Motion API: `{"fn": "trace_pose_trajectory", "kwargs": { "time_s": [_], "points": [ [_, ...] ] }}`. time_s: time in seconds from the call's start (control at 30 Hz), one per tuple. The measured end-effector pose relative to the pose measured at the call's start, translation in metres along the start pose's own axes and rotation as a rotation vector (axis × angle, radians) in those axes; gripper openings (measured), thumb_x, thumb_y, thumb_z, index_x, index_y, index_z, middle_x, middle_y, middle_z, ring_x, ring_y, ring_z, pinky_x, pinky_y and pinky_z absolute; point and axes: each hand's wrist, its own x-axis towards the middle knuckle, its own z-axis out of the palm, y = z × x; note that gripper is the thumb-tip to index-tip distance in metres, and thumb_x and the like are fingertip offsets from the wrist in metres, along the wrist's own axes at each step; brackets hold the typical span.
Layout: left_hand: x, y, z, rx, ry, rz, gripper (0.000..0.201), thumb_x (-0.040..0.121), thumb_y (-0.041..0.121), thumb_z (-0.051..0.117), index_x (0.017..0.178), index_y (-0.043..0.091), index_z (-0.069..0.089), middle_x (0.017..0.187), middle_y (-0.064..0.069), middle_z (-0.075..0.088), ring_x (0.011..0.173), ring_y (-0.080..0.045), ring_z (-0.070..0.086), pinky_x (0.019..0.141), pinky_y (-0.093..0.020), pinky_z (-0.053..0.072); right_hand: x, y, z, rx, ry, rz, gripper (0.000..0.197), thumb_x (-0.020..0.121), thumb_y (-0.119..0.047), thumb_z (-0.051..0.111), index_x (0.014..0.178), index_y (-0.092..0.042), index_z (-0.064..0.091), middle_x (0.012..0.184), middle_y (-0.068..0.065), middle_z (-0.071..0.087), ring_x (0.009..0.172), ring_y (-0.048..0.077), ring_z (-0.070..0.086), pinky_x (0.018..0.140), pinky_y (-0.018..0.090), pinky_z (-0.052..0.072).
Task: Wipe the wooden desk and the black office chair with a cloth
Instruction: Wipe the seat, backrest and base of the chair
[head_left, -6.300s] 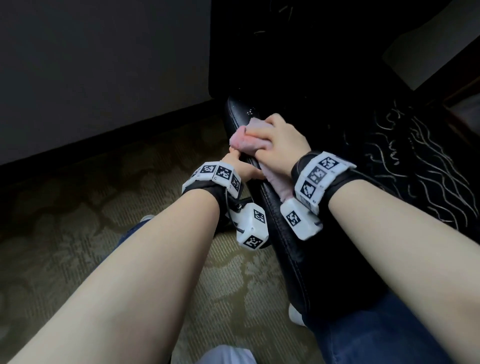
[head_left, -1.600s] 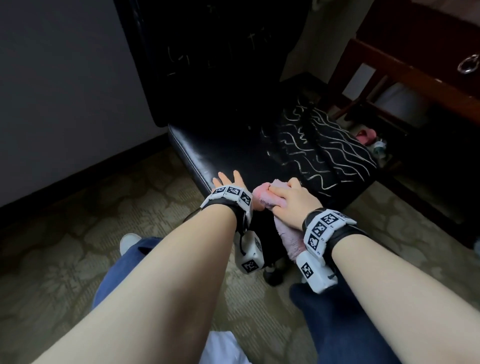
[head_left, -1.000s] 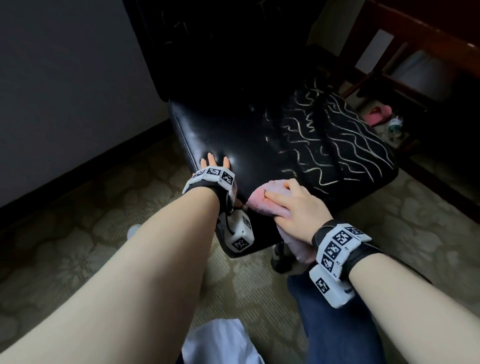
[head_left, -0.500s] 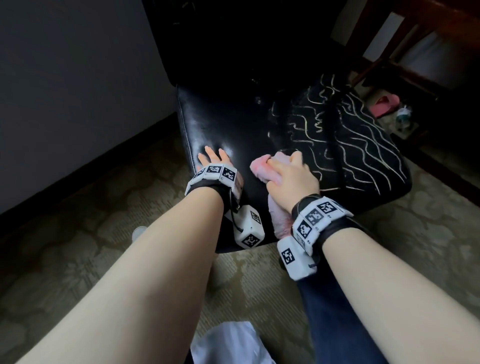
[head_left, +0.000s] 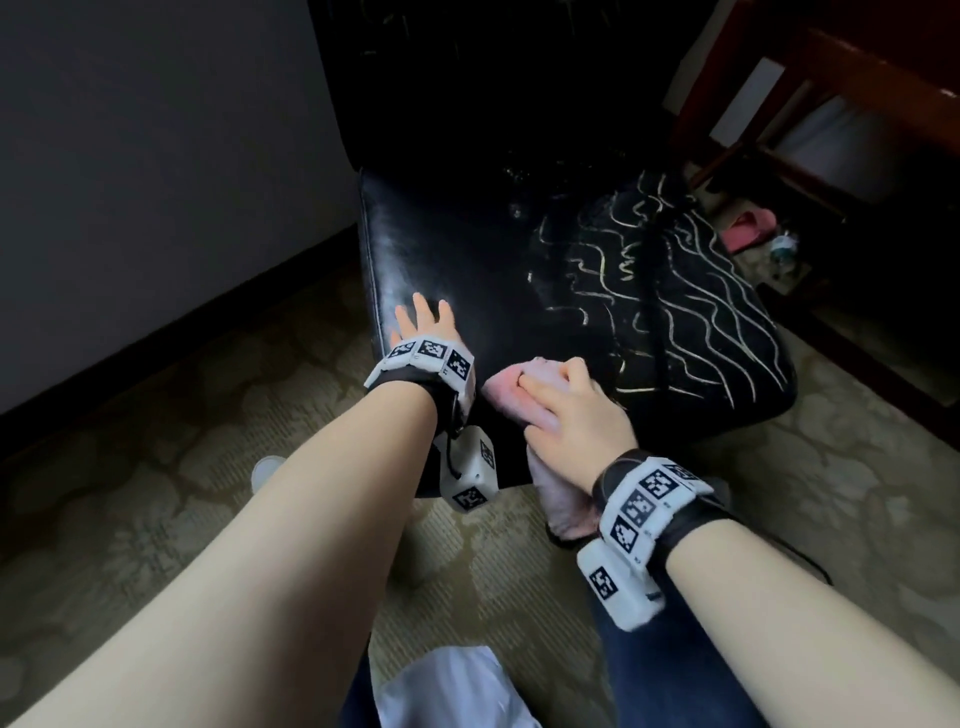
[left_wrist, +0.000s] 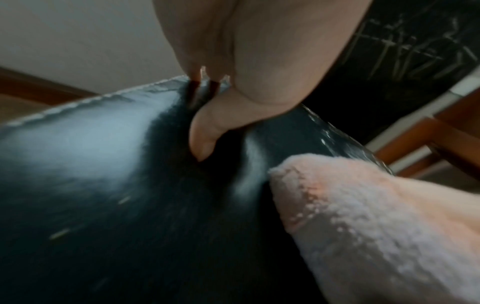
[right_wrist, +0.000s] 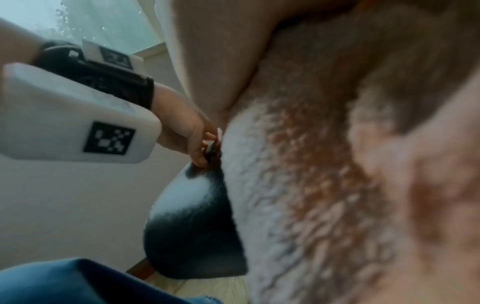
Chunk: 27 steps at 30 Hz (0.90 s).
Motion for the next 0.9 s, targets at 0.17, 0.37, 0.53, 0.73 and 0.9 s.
{"fn": "trace_pose_trajectory", "kwargs": {
  "time_s": [0.17,0.37,0.53,0.73,0.9],
  "points": [
    [-0.027,0.02,0.017,0.071,0.039,0.135,0.079,0.085,0.019,0.058,0.15,0.014,0.013,0.158,-0.011,-0.002,0.145,-0.031,-0.001,0.117,-0.04,0.01,-0.007,0.03,-0.014,-0.053,0.033,0.065,0.058,0.084,-0.025,0.053,0.136,-0.045,0.039,0.122,0.003,0.035,0.109,0.026,0.046,0.085,0.037,0.044],
    [-0.038,0.026,0.046,0.15,-0.07,0.099,0.104,0.08,0.031,0.066,0.151,0.015,-0.009,0.157,-0.013,-0.016,0.145,-0.032,-0.011,0.117,-0.046,-0.001,-0.009,0.044,-0.007,0.075,0.194,0.325,0.046,0.085,-0.022,0.048,0.129,-0.035,0.044,0.118,0.006,0.036,0.105,0.032,0.05,0.084,0.04,0.046],
    [-0.036,0.015,0.038,0.201,-0.095,0.142,0.111,0.078,0.034,0.071,0.151,0.016,-0.01,0.157,-0.013,-0.015,0.145,-0.033,-0.009,0.117,-0.043,0.001,-0.022,0.022,0.016,-0.058,0.133,0.09,0.056,0.082,-0.021,0.054,0.135,-0.034,0.041,0.126,0.006,0.035,0.107,0.028,0.046,0.08,0.036,0.045],
    [-0.034,0.008,0.028,0.207,-0.1,0.144,0.099,0.085,0.03,0.065,0.151,0.017,-0.008,0.158,-0.012,-0.014,0.145,-0.033,-0.01,0.118,-0.044,0.001,-0.025,0.054,0.012,-0.139,0.094,-0.233,0.058,0.062,-0.018,0.073,0.117,-0.033,0.063,0.11,0.013,0.054,0.076,0.035,0.055,0.06,0.039,0.049],
    [-0.036,0.008,0.021,0.214,-0.087,0.131,0.094,0.088,0.024,0.061,0.151,0.016,-0.008,0.158,-0.011,-0.014,0.145,-0.031,-0.011,0.119,-0.044,0.001,-0.037,0.054,0.022,0.151,0.315,0.228,0.047,0.083,-0.017,0.06,0.127,-0.032,0.053,0.127,0.008,0.041,0.108,0.032,0.049,0.084,0.041,0.047]
  ]
}}
